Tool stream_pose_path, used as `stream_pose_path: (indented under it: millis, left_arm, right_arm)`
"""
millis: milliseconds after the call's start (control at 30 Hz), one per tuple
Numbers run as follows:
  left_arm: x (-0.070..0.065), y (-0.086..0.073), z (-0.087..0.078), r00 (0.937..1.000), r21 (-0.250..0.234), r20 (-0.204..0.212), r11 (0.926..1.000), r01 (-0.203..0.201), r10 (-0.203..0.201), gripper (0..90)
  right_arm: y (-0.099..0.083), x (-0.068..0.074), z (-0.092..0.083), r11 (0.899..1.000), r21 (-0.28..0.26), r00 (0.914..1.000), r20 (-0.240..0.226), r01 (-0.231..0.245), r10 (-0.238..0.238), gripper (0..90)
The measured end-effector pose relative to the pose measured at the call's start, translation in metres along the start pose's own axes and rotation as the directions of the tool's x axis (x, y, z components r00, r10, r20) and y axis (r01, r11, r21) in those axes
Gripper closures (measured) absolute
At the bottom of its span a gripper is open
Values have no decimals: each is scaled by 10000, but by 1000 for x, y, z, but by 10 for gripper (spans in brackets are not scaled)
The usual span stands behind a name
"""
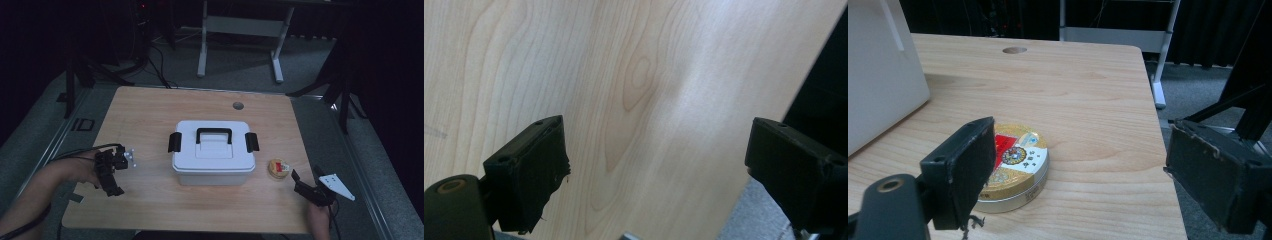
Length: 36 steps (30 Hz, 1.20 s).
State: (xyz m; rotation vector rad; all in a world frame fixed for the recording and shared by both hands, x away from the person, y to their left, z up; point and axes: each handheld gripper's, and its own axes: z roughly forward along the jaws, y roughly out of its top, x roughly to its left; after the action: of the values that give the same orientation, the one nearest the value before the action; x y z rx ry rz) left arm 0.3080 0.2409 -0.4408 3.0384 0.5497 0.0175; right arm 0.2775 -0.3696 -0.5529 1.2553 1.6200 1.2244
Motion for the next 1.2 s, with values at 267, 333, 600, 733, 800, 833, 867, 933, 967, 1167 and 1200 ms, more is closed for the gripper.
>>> stream_pose_path:
  millis: [267,333,600,733,800,833,867,933,967,1167,1200]
  left_arm:
    - [-1,6,-30,9989,162,-424,9997,-168,174,99]
    - [-1,7,-35,9982,251,-534,9994,-243,256,99]
    - [-1,15,-61,9988,280,-407,9992,-277,288,119]
    - [1,20,-74,9996,-113,-288,9999,-31,28,119]
    - [3,22,-75,9993,-163,-292,9996,217,-221,119]
    - [3,23,-75,9991,-124,-169,9992,377,-379,119]
    - [4,23,-76,9988,-231,-121,9986,469,-472,119]
    - [5,23,-77,9981,-653,-77,9960,613,-619,119]
    - [6,23,-79,9983,-1088,3,9924,582,-585,119]
    - [8,29,-82,9990,-2272,-81,9729,420,-450,120]
    - [8,32,-80,9994,-2075,-62,9777,331,-352,121]
  right_arm:
    - [0,0,0,10000,51,9999,-138,-41,41,124]
    - [0,0,0,10000,65,9999,-156,-14,15,124]
    - [0,0,1,10000,93,9999,-161,24,-23,124]
    - [0,0,1,9999,103,9999,-164,34,-32,125]
    - [0,0,1,9999,99,9998,-179,37,-35,133]
    - [0,0,1,9999,103,9998,-174,36,-34,133]
    - [0,0,1,9999,115,9998,-184,32,-30,133]
    - [0,1,1,9999,118,9998,-180,38,-36,133]
    - [0,0,1,9999,102,9998,-198,53,-51,133]
    - [0,0,1,9999,103,9998,-197,35,-33,133]
    - [0,0,1,9999,110,9998,-195,34,-32,133]
